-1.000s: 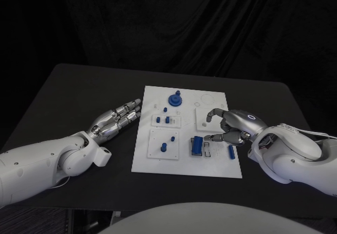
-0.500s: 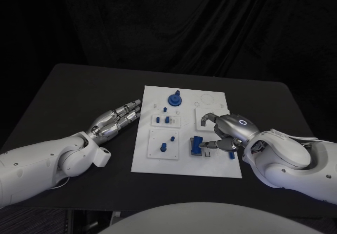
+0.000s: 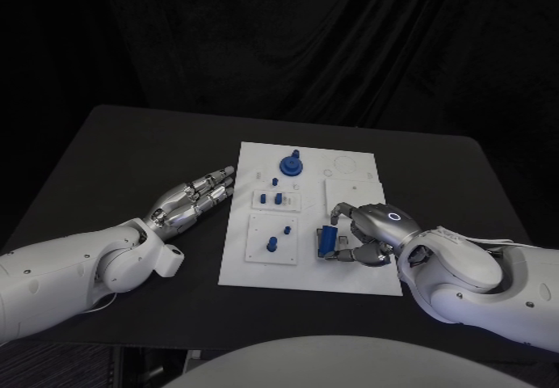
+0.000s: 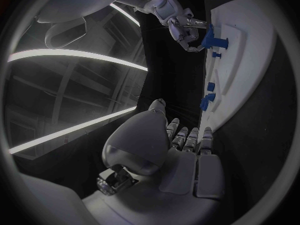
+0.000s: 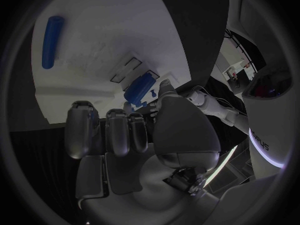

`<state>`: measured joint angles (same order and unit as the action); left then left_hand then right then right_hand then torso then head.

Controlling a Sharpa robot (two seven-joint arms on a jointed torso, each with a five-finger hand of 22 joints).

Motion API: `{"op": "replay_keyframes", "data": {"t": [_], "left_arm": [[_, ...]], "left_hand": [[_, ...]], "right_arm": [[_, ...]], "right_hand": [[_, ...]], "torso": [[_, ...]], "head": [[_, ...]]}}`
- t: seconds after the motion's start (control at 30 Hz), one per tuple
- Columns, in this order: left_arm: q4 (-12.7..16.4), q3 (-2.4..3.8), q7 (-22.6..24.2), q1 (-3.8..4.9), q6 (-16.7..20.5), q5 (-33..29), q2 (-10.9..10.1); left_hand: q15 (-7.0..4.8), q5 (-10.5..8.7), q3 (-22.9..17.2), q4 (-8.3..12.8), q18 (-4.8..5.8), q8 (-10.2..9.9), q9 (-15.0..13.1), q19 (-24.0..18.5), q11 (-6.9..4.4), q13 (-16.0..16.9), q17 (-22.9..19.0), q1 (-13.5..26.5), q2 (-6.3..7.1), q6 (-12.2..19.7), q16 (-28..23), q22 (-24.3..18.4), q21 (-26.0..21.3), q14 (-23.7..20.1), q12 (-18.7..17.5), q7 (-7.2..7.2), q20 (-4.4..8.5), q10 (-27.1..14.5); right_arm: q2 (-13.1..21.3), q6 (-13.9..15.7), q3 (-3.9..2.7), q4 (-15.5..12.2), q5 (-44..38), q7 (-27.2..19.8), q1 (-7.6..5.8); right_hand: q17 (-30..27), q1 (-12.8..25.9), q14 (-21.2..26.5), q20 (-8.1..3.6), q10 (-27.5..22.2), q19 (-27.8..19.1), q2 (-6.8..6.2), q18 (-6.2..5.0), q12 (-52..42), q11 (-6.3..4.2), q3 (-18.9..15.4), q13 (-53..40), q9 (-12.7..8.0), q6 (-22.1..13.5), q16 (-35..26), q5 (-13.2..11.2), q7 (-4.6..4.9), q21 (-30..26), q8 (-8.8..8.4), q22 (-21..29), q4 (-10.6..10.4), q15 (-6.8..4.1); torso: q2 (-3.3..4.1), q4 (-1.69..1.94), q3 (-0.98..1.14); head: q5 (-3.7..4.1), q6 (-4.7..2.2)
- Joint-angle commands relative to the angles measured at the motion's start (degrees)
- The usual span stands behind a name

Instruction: Assemble the parts on the task board

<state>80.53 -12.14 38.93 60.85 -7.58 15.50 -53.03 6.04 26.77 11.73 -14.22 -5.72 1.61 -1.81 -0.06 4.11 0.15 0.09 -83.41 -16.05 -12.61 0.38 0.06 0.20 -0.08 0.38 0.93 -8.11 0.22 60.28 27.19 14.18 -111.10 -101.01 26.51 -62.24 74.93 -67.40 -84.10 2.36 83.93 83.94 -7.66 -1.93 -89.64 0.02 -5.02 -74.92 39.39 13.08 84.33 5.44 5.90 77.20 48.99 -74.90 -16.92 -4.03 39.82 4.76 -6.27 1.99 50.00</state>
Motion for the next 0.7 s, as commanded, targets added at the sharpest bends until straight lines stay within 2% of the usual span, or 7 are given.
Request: {"op": "replay_keyframes", "data": {"t": [0.03,0.17,0.27,0.47,0.5,0.57,0.7], "left_arm": [[0.05,0.04,6.53,-0.12,-0.86,-0.32,0.06],[-0.04,0.04,6.42,-0.16,-1.05,-0.32,0.15],[-0.11,0.04,6.25,-0.18,-1.27,-0.32,0.23],[-0.18,0.04,5.88,-0.21,-1.63,-0.32,0.23],[-0.19,0.04,5.84,-0.21,-1.68,-0.32,0.22],[-0.21,0.04,5.79,-0.22,-1.75,-0.32,0.22],[-0.23,0.04,5.74,-0.23,-1.90,-0.32,0.26]], "left_hand": [[0.39,0.06,-0.43,-0.06,-0.33,0.24,-0.06,0.06,-0.03,-0.02,-0.09,-0.36,-0.10,-0.21,-0.38,-0.06,-0.20,0.08,-0.26,0.44,-0.39,0.14],[0.47,0.07,-0.45,-0.06,-0.35,0.24,-0.06,0.06,-0.06,-0.02,-0.09,-0.35,-0.10,-0.18,-0.38,-0.06,-0.20,0.08,-0.26,0.49,-0.46,0.14],[0.58,0.07,-0.48,-0.05,-0.36,0.23,-0.05,0.06,-0.06,-0.02,-0.09,-0.34,-0.10,-0.15,-0.38,-0.06,-0.20,0.08,-0.26,0.52,-0.57,0.14],[0.87,0.07,-0.58,-0.01,-0.38,0.24,-0.07,0.06,-0.08,-0.02,-0.09,-0.32,-0.09,-0.29,-0.38,-0.06,-0.20,0.08,-0.26,0.68,-0.88,0.14],[0.99,0.07,-0.61,0.00,-0.38,0.25,-0.08,0.06,-0.08,-0.01,-0.09,-0.31,-0.09,-0.34,-0.38,-0.06,-0.20,0.08,-0.25,0.72,-0.98,0.15],[1.11,0.05,-0.65,0.01,-0.38,0.25,-0.08,0.06,-0.13,-0.03,-0.09,-0.29,-0.08,-0.36,-0.38,-0.06,-0.20,0.08,-0.27,0.80,-1.11,0.11],[1.11,0.05,-0.65,0.01,-0.38,0.25,-0.08,0.06,-0.13,-0.03,-0.09,-0.29,-0.08,-0.36,-0.38,-0.06,-0.20,0.08,-0.27,0.80,-1.11,0.11]], "right_arm": [[-0.24,-0.53,-0.03,0.15,-1.83,2.62,0.31],[-0.60,-0.37,-0.03,0.32,-2.20,2.97,0.45],[-0.85,-0.59,-0.03,0.53,-2.33,3.21,0.50],[-1.23,-1.70,-0.03,0.84,-2.41,3.84,0.53],[-1.31,-1.88,-0.03,0.92,-2.41,4.00,0.53],[-1.44,-2.28,-0.03,1.07,-2.42,4.26,0.53],[-1.67,-2.93,-0.04,1.29,-2.43,4.45,0.54]], "right_hand": [[1.60,0.57,-3.25,0.30,5.73,0.63,-0.18,-1.13,-0.14,0.31,0.31,-14.73,-0.14,0.41,-0.33,-0.27,-0.03,-0.37,0.32,-10.94,-0.03,0.47],[1.56,0.69,-3.24,0.31,5.74,0.61,-0.23,-1.15,-0.14,0.32,0.36,-14.74,-0.20,0.42,-0.35,-0.26,-0.02,-0.44,0.45,-10.92,-0.02,0.48],[1.27,0.54,-3.15,0.37,5.65,0.51,0.25,-1.20,-0.09,0.37,1.02,-14.66,-0.69,0.24,-0.54,1.04,0.02,-0.75,1.21,-10.84,0.08,0.53],[0.78,-1.79,-2.97,0.51,5.02,0.26,1.57,-1.34,0.31,0.51,1.91,-14.07,-2.24,-0.93,-0.89,6.04,0.14,-1.55,2.71,-10.68,0.44,0.67],[0.63,-2.80,-2.90,0.56,4.92,0.18,1.94,-1.36,0.37,0.57,2.04,-13.99,-2.73,-1.38,-1.00,7.75,0.19,-1.76,3.14,-10.64,0.62,0.71],[0.45,-3.94,-2.82,0.61,4.66,0.07,2.30,-1.42,0.53,0.62,2.08,-13.76,-3.32,-2.00,-1.12,9.46,0.26,-2.08,3.60,-10.58,0.85,0.77],[0.38,-5.73,-2.74,0.70,4.47,-0.02,2.65,-1.46,0.64,0.73,2.14,-13.62,-4.10,-2.90,-1.19,10.97,0.38,-2.33,4.16,-10.55,1.49,0.88]], "torso": [[-0.05,-0.05,-0.05],[-0.02,-0.02,-0.06],[-0.03,0.04,-0.08],[-0.05,0.07,-0.08],[-0.05,0.06,-0.08],[-0.07,0.05,-0.08],[-0.08,0.07,-0.09]], "head": [[0.12,0.00],[0.20,0.00],[0.22,0.00],[0.14,0.00],[0.14,0.00],[0.12,0.00],[0.09,0.00]]}}
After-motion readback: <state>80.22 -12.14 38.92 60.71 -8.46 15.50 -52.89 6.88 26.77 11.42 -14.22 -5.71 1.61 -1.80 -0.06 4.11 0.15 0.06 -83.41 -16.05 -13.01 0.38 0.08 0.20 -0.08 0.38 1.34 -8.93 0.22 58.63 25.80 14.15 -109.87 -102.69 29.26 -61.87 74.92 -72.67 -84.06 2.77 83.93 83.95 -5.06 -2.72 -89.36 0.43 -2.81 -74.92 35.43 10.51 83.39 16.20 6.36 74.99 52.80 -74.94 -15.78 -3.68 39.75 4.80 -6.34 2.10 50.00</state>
